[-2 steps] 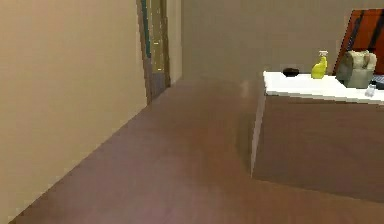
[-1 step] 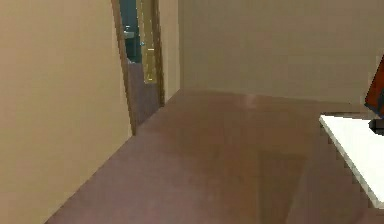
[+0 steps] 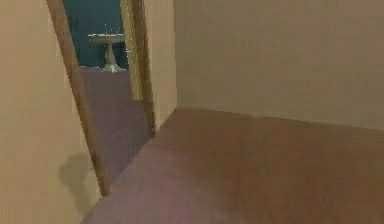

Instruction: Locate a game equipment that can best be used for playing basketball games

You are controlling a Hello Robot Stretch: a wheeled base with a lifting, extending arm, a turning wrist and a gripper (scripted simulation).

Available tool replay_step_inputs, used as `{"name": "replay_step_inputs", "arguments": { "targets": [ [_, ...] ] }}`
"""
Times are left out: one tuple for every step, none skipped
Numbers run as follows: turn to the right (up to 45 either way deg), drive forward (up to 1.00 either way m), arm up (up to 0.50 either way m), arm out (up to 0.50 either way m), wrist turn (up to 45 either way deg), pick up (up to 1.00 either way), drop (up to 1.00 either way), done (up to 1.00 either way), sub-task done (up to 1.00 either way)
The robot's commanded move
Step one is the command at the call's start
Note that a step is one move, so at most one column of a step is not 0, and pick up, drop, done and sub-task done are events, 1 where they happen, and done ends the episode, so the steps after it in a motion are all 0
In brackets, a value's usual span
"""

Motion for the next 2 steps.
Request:
{"name": "replay_step_inputs", "arguments": {
  "targets": [
    [0.0, 1.00, 0.00, 0.00, 0.0, 0.00, 0.00, 0.00, 0.00],
    [0.0, 0.35, 0.00, 0.00, 0.0, 0.00, 0.00, 0.00, 0.00]
  ]
}}
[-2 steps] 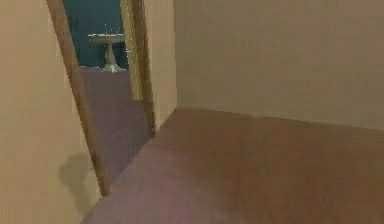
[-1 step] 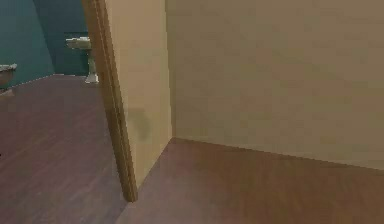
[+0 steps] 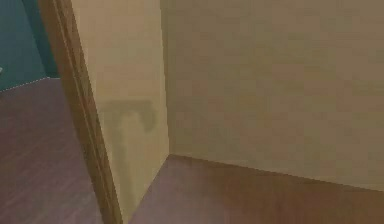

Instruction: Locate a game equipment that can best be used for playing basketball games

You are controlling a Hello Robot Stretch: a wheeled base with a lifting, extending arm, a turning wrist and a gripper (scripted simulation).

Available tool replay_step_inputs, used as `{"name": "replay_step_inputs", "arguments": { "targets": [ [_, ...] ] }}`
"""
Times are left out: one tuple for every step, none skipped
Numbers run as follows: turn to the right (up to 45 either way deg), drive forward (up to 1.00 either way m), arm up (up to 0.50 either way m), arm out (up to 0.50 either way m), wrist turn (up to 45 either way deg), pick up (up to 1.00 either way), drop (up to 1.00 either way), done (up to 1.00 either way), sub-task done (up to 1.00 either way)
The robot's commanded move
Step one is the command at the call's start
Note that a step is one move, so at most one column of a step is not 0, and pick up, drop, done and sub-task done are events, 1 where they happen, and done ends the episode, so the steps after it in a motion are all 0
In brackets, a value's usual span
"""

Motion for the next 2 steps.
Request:
{"name": "replay_step_inputs", "arguments": {
  "targets": [
    [-45.0, 0.00, 0.00, 0.00, 0.0, 0.00, 0.00, 0.00, 0.00],
    [-3.0, 0.00, 0.00, 0.00, 0.0, 0.00, 0.00, 0.00, 0.00]
  ]
}}
